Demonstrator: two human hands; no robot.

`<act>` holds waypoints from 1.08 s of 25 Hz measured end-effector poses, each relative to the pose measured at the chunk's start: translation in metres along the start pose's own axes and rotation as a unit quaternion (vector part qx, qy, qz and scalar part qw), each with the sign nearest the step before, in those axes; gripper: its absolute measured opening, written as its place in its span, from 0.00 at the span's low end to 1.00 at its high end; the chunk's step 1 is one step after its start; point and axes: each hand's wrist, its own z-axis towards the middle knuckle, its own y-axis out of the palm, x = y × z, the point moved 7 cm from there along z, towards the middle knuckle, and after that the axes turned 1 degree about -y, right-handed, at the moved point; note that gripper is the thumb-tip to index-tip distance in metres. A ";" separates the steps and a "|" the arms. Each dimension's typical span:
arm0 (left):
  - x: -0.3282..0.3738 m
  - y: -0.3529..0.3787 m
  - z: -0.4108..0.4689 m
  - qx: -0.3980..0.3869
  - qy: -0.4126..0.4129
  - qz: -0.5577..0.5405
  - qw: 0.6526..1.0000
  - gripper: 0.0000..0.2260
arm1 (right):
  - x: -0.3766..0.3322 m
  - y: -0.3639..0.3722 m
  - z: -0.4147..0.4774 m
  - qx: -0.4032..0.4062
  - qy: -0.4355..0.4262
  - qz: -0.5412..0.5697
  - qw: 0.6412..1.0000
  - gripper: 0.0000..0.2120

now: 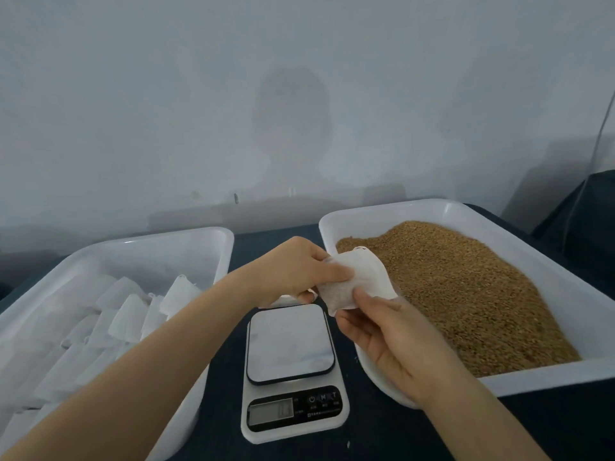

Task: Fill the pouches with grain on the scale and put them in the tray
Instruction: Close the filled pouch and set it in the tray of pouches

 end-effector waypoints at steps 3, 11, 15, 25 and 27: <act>0.008 0.005 0.009 -0.004 -0.021 0.033 0.999 0.16 | -0.003 -0.007 0.002 -0.001 0.013 0.047 0.999 0.09; 0.004 0.013 0.016 0.001 -0.036 0.042 0.998 0.14 | 0.000 -0.014 0.006 0.004 0.016 0.073 0.997 0.07; 0.002 0.012 0.015 0.008 -0.030 0.027 0.999 0.11 | 0.001 -0.011 0.006 0.002 0.019 0.075 0.997 0.08; -0.001 0.012 0.013 0.010 -0.024 0.019 0.999 0.13 | 0.002 -0.009 0.006 0.000 0.026 0.068 0.997 0.07; -0.001 0.012 0.012 0.009 -0.023 0.012 1.000 0.12 | 0.002 -0.009 0.006 0.000 0.024 0.061 0.998 0.07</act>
